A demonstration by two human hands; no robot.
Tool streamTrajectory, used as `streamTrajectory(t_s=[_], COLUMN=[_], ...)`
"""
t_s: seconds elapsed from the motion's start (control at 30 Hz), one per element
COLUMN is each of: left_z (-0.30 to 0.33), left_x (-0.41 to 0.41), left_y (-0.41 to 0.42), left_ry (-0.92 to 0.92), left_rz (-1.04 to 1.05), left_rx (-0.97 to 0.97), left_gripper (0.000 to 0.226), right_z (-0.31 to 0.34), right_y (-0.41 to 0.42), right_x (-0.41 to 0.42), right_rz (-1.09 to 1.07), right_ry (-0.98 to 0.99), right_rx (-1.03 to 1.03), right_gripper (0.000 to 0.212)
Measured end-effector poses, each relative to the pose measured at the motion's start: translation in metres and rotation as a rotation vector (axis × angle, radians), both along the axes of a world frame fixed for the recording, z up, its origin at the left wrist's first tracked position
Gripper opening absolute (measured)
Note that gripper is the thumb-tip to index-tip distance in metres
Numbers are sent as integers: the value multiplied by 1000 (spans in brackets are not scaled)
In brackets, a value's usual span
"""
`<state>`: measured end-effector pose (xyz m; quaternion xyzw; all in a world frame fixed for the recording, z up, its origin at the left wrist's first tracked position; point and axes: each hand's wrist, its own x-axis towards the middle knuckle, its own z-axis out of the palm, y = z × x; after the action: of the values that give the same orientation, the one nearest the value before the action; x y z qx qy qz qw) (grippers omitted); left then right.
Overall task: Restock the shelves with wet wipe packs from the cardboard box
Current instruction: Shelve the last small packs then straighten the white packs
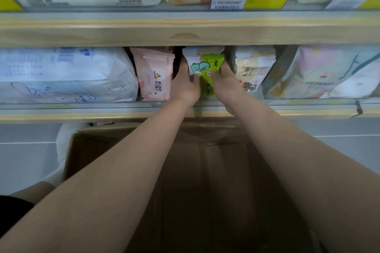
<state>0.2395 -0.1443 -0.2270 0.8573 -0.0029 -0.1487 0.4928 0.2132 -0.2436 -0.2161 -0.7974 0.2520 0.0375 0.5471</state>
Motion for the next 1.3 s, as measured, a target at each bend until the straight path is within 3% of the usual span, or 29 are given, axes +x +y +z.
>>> streamTrajectory(t_s=[0.13,0.37,0.47,0.57,0.77,0.87,1.07,1.3], left_z=[-4,15,31,49,54,39,24,37], left_x=[8,-10,-32,-51,-41,-24,-7,-23], left_y=[-4,14,39,73,112,112,101,111], left_ry=[-24,55,30,-26,61,149,243,61], left_rz=[5,-107,-164,-93,-166,-238,-227,-123], left_rx=[17,138,168,172,288,324,189,202], left_gripper=[52,60,50,38,53,59,59,62], right_z=[-3,13,24,34,23,19,13,17], right_y=[4,6,9,23,66,85,88,86], right_x=[9,-20,-40,-56,-19,3,22,12], right_rz=[-72,33,82,125,253,293,201,183], right_ry=[-25,69,37,-12,48,21,-111,-141], right_rx=[36,-83,-155,-255,-105,-121,-31,-152], right_gripper=[45,55,39,31,41,33,30,26])
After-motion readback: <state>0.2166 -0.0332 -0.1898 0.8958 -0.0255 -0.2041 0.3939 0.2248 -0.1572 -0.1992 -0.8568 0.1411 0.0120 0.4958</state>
